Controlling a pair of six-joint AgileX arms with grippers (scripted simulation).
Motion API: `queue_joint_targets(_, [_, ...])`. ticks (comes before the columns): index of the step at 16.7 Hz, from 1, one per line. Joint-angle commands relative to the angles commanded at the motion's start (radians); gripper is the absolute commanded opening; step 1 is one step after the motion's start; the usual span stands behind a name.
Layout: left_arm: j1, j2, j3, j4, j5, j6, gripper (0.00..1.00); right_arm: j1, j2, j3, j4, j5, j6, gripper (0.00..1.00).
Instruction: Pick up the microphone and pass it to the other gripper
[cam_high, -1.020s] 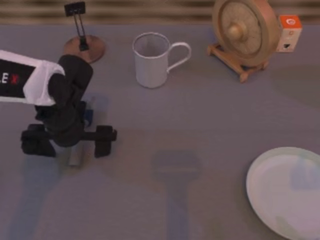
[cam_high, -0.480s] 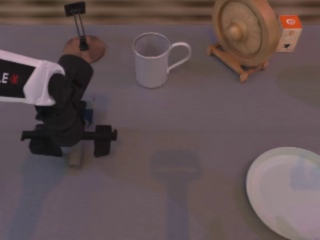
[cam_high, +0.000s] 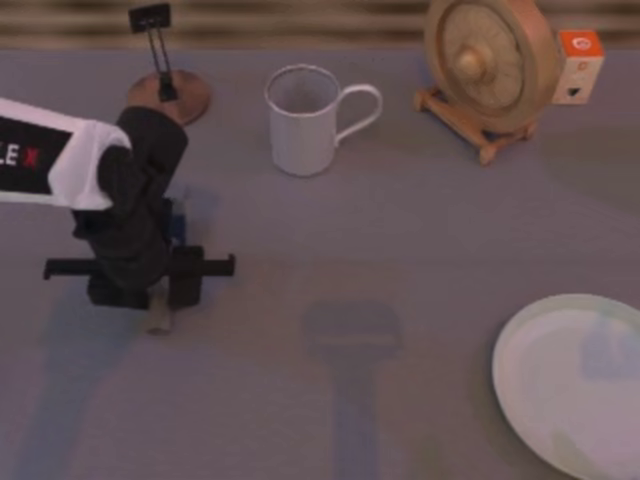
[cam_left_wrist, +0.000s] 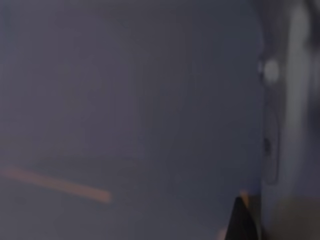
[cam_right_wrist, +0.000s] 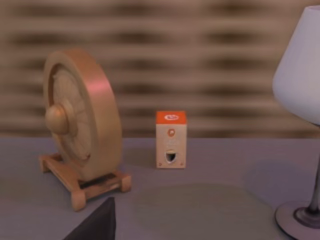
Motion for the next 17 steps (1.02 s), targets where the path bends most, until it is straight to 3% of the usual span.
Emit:
queue_joint_targets(5, [0.000, 0.000, 0.000, 0.000, 0.000, 0.000, 0.00, 0.000, 0.000, 0.000, 0.000, 0.000, 0.000, 1.00])
queue_joint_targets(10, [-0.008, -0.053, 0.011, 0.051, 0.056, 0.002, 0.00, 0.000, 0.000, 0.000, 0.000, 0.000, 0.000, 1.00])
queue_joint_targets(17, [0.009, -0.143, -0.102, 0.514, 0.244, 0.094, 0.00, 0.000, 0.000, 0.000, 0.000, 0.000, 0.000, 1.00])
